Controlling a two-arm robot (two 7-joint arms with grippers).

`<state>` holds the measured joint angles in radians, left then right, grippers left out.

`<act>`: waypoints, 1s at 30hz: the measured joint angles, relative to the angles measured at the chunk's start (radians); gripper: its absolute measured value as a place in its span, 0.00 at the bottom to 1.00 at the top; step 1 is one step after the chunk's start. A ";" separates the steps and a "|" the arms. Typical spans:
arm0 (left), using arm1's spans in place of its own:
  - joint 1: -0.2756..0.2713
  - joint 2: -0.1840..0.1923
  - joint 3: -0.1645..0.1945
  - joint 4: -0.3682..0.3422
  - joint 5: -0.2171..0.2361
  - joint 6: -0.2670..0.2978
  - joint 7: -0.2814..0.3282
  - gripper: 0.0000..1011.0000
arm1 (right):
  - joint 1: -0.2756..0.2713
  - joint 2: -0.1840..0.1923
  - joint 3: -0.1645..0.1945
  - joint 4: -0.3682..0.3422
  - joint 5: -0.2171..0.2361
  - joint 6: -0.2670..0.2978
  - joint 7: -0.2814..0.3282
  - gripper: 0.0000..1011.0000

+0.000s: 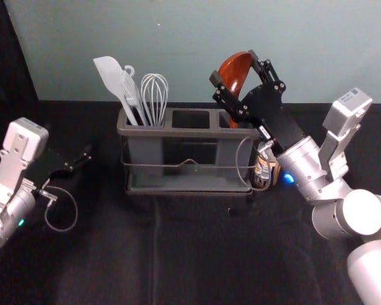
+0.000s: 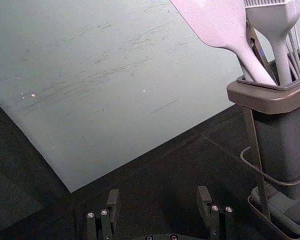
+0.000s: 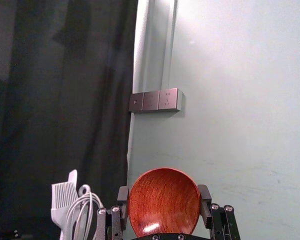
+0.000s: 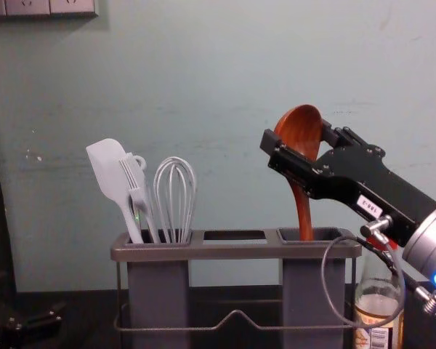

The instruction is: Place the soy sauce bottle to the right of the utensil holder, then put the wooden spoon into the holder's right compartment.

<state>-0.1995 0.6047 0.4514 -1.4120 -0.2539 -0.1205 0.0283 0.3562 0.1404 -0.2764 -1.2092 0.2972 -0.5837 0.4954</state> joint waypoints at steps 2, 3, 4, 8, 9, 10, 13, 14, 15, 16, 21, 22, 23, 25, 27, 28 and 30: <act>0.000 0.000 0.000 0.000 0.000 0.000 0.000 0.99 | -0.002 -0.001 0.000 0.002 -0.002 -0.001 0.000 0.83; 0.000 0.000 0.000 0.000 0.000 0.000 0.000 0.99 | -0.002 -0.001 0.000 0.002 -0.002 -0.001 0.000 0.83; 0.000 0.000 0.000 0.000 0.000 0.000 0.000 0.99 | -0.003 -0.001 0.001 0.004 -0.003 -0.001 0.001 0.83; 0.000 0.000 0.000 0.000 0.000 0.000 0.000 0.99 | -0.006 -0.002 0.001 0.008 -0.006 -0.003 0.001 0.83; 0.000 0.000 0.000 0.000 0.000 0.000 0.000 0.99 | -0.007 -0.002 0.002 0.008 -0.006 -0.004 0.001 0.83; 0.000 0.000 0.000 0.000 0.000 0.000 0.000 0.99 | -0.009 -0.003 0.002 0.009 -0.006 -0.004 0.001 0.83; 0.000 0.000 0.000 0.000 0.000 0.000 0.000 0.99 | -0.012 -0.003 0.003 0.011 -0.007 -0.006 0.001 0.83; 0.000 0.000 0.000 0.000 0.000 0.000 0.000 0.99 | -0.013 -0.003 0.003 0.012 -0.007 -0.007 0.001 0.83; 0.000 0.000 0.000 0.000 0.000 0.000 0.000 0.99 | -0.014 -0.004 0.004 0.013 -0.007 -0.008 0.001 0.83; 0.000 0.000 0.000 0.000 0.000 0.000 0.000 0.99 | -0.015 -0.004 0.004 0.014 -0.007 -0.008 0.002 0.83; 0.000 0.000 0.000 0.000 0.000 0.000 0.000 0.99 | -0.018 -0.006 0.006 0.019 -0.005 -0.010 0.006 0.83; 0.000 0.000 0.000 0.000 0.000 0.000 0.000 0.99 | -0.019 -0.006 0.007 0.019 -0.005 -0.011 0.007 0.83; 0.000 0.000 0.000 0.000 0.000 0.000 0.000 0.99 | -0.019 -0.006 0.007 0.021 -0.004 -0.012 0.007 0.83; 0.000 0.000 0.000 0.000 0.000 0.000 0.000 0.99 | -0.019 -0.007 0.008 0.023 -0.004 -0.013 0.008 0.83; 0.000 0.000 0.000 0.000 0.000 0.000 0.000 0.99 | -0.019 -0.008 0.008 0.023 -0.003 -0.014 0.008 0.88; 0.000 0.000 0.000 0.000 0.000 0.000 0.000 0.99 | -0.019 -0.008 0.008 0.023 -0.003 -0.014 0.008 0.89; 0.000 0.000 0.000 0.000 0.000 0.000 0.000 0.99 | -0.020 -0.009 0.009 0.022 -0.003 -0.014 0.008 0.95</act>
<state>-0.1995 0.6047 0.4514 -1.4120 -0.2540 -0.1205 0.0283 0.3367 0.1316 -0.2674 -1.1867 0.2939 -0.5972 0.5035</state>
